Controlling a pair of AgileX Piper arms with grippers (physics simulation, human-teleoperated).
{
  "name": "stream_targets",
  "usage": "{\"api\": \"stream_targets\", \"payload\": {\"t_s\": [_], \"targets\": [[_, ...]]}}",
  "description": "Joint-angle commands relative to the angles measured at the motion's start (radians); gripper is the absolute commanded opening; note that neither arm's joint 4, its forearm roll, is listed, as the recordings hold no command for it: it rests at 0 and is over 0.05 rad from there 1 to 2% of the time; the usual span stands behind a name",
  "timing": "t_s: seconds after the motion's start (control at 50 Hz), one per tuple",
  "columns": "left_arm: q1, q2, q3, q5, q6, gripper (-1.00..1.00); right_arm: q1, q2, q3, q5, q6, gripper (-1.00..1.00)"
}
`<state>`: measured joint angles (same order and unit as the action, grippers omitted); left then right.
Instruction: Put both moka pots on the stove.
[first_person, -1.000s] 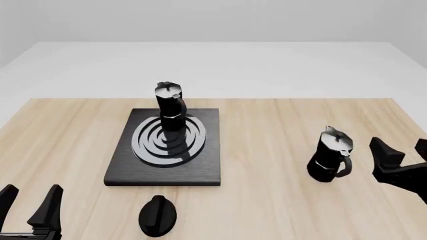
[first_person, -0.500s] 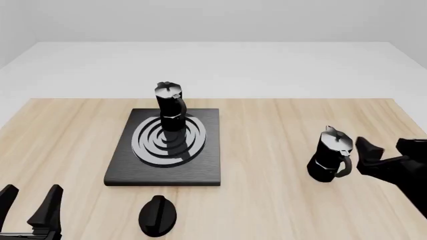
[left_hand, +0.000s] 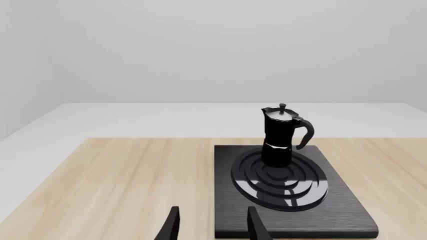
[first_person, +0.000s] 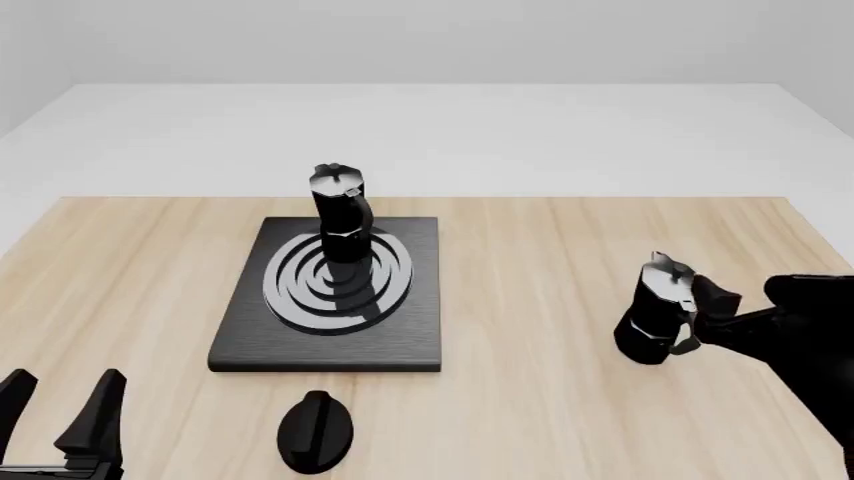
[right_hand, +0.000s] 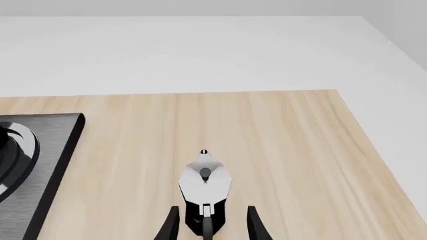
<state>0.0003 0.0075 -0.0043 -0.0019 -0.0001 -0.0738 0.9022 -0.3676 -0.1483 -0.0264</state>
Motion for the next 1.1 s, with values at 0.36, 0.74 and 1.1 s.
{"api": "stream_targets", "payload": {"t_s": [0.36,0.74,1.1], "targets": [[0.0,0.0,0.0,0.0,0.0,1.0,0.008,0.114,0.022,-0.098,0.002,1.0],[0.0,0.0,0.0,0.0,0.0,1.0,0.007,0.19,0.029,-0.156,-0.004,1.0],[0.0,0.0,0.0,0.0,0.0,1.0,0.007,0.253,0.042,-0.212,-0.002,1.0]]}}
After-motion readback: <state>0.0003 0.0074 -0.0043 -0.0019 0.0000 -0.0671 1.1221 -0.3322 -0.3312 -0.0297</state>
